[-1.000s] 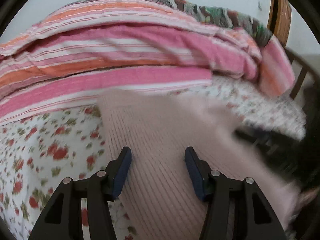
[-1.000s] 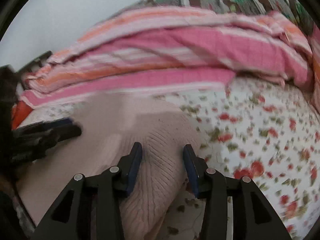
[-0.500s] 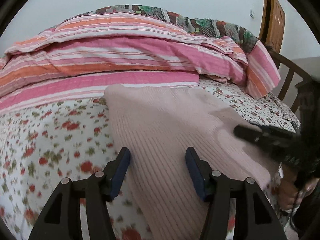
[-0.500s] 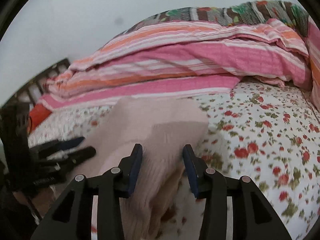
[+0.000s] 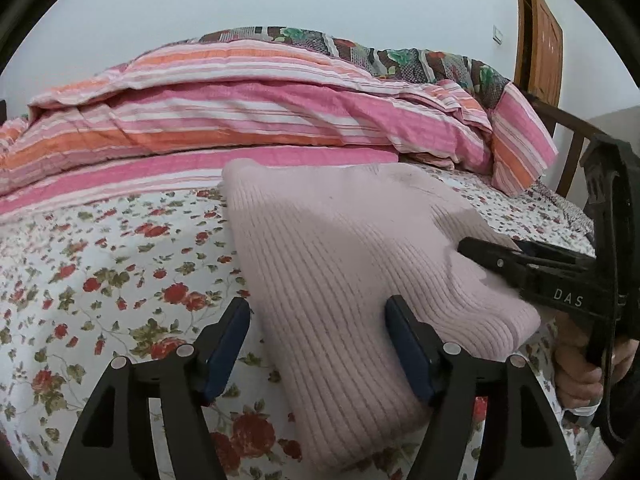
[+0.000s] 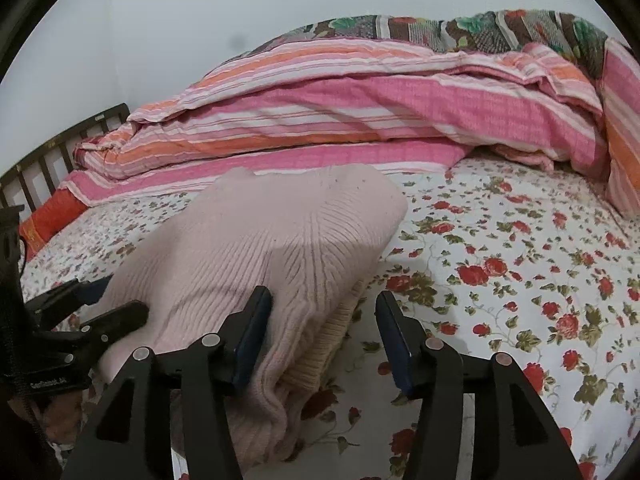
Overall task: Fold small clothes
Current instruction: 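Open both grippers and withdraw them from the folded sweater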
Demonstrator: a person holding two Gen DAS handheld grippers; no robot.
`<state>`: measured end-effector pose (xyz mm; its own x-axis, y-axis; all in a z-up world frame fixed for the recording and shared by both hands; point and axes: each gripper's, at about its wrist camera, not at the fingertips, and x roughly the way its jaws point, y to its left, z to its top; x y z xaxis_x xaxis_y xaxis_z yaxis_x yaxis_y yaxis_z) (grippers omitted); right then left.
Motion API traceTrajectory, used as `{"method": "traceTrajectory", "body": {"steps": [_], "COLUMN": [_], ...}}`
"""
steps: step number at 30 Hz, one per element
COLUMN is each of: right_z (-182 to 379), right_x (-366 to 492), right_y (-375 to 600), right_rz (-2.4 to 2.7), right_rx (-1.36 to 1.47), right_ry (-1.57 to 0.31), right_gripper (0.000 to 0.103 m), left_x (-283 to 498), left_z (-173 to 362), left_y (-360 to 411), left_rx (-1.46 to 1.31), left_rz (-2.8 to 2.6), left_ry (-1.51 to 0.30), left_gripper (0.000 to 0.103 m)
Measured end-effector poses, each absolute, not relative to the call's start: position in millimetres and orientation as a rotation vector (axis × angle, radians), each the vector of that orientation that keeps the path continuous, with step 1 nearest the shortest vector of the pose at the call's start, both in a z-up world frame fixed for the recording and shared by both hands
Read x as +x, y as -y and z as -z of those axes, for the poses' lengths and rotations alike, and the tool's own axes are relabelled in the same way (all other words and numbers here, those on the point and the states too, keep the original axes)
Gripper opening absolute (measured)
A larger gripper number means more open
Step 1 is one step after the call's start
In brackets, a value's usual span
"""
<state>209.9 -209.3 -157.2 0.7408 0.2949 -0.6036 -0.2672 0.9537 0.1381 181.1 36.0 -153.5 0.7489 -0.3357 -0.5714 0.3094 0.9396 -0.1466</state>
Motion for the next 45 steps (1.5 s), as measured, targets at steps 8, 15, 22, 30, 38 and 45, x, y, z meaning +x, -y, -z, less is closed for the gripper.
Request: {"method": "traceTrajectory", "body": {"steps": [8,15,22,30,38,45], "right_z": [158.1,157.5,157.2,157.4,157.4,156.2], "right_x": [210.0,207.8,206.1,206.2,206.5,205.6], "right_y": [211.0,209.9,208.9,209.3,209.9,209.9], "right_rz": [-0.309,-0.303,-0.296,-0.296,-0.296,-0.295], "right_rx": [0.056,0.055,0.049,0.049,0.046,0.047], "right_ry": [-0.666,-0.659,-0.653,-0.653,-0.651,-0.645], "right_gripper": [0.052,0.052,0.052,0.052,0.052,0.052], "left_x": [179.7,178.9,179.1,179.2,179.5,180.2], "left_z": [154.3,154.2,154.3,154.0,154.1,154.3], "left_y": [-36.5,-36.9,-37.4,-38.8,-39.2,-40.2], "left_rx": [-0.048,-0.05,-0.053,-0.075,-0.074,-0.073], "left_rz": [0.337,0.336,0.339,0.348,0.348,0.35], "left_ry": [-0.632,-0.631,-0.632,-0.638,-0.638,-0.639], "left_gripper": [0.074,0.074,0.074,0.074,0.075,0.075]}}
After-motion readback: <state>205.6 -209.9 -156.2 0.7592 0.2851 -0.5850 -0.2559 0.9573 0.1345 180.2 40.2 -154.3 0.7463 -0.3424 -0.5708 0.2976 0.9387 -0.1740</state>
